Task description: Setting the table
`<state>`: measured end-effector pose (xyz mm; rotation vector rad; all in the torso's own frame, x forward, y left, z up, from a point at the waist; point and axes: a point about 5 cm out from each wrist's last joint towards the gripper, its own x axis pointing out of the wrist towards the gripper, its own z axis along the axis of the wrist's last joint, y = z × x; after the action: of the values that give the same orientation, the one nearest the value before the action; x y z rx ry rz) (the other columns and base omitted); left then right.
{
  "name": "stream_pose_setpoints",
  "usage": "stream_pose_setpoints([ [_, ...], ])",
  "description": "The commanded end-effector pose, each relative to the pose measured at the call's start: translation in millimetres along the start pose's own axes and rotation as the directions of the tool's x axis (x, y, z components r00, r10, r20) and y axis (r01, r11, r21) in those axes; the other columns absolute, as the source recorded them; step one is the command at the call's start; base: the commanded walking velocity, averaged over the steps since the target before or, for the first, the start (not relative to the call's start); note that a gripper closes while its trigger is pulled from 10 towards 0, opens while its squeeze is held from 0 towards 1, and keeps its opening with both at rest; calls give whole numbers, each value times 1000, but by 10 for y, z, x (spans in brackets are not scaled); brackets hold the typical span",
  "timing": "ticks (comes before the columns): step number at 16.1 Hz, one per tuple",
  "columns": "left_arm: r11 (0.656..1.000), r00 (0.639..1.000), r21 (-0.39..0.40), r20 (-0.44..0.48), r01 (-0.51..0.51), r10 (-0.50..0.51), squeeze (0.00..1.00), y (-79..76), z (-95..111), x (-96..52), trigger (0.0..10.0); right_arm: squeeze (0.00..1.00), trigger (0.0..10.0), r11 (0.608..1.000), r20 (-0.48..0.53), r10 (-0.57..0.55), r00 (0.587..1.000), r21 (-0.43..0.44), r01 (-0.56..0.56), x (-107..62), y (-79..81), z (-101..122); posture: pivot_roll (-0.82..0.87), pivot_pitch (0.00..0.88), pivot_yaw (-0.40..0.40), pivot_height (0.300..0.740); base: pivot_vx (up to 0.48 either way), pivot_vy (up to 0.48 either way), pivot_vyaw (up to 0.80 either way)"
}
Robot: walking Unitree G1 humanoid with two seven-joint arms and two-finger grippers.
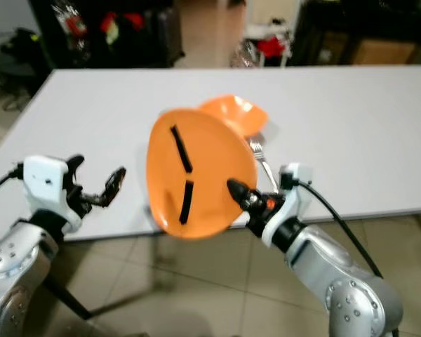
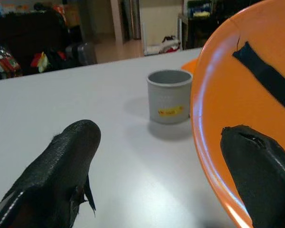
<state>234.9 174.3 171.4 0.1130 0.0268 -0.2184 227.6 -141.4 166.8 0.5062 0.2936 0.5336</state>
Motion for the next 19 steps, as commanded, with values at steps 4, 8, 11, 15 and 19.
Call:
stream_pose_setpoints([
  [4,998,999,27,5,50,-50,0,54,49,-12,10000,0,10000,991,10,2,1000,133,-3,102,-15,41,-100,23,16,740,0,0,0],
  [8,995,995,39,9,95,-96,0,74,67,-27,10000,0,10000,948,-75,-53,996,310,74,255,-138,-30,-99,8,12,740,0,0,0],
  [11,981,981,34,-10,192,-191,0,4,62,-80,10000,0,10000,882,-155,-111,982,439,169,330,-249,-106,-94,0,0,740,0,0,0],
  [15,971,972,26,-21,236,-235,0,-27,37,-112,10000,0,10000,822,-214,-164,963,511,254,322,-356,-152,-95,0,-5,740,0,0,0],
  [19,963,963,25,-13,270,-270,0,-70,45,-86,10000,0,10000,677,-212,-239,947,663,319,421,-505,-119,-100,0,-7,740,0,0,0],
])
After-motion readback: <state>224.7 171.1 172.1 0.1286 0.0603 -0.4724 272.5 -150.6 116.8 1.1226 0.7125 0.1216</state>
